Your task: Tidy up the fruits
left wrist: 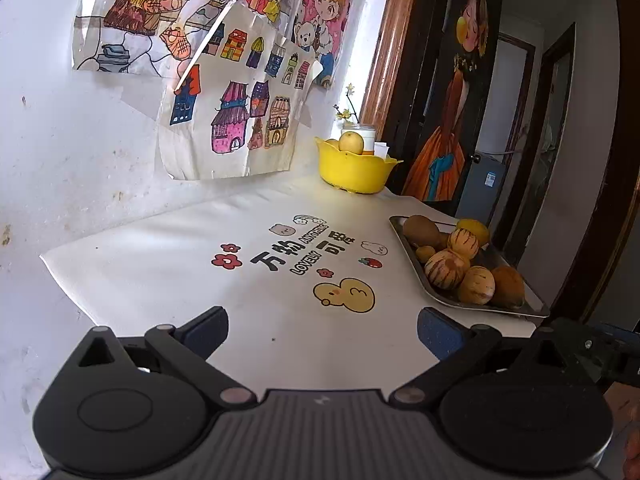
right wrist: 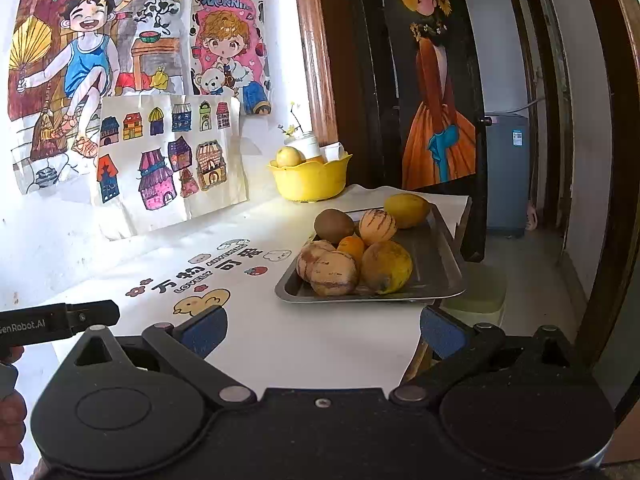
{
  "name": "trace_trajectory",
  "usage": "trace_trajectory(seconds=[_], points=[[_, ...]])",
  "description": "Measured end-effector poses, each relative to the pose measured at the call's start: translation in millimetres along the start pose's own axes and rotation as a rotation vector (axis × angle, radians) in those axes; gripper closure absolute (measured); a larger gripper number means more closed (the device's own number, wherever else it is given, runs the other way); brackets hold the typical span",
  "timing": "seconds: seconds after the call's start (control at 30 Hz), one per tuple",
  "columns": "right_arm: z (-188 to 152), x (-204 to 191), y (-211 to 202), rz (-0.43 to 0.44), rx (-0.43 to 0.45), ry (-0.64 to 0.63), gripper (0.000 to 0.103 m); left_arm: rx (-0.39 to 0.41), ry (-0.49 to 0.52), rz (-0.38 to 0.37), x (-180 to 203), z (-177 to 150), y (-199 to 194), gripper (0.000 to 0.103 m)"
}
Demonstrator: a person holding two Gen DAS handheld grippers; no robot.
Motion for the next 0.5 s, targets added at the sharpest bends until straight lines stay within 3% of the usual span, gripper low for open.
trace_trajectory(seconds=[0.5], points=[[-3.2,-4.9,8.0,0.019,-0.034,-0.014,0.001,-0.017,-0.002,-0.001,-1.7,-2.4,2.0,0.000]])
Point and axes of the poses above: each gripper's, at about its wrist camera, not at the fingertips, and y roughly the way its jaws point, x to its right, z to its top, the point moved 5 cm from there along y, roughly the way its jaws point, and after that the axes turned 6 degrees about -x, right-handed, at the moved point
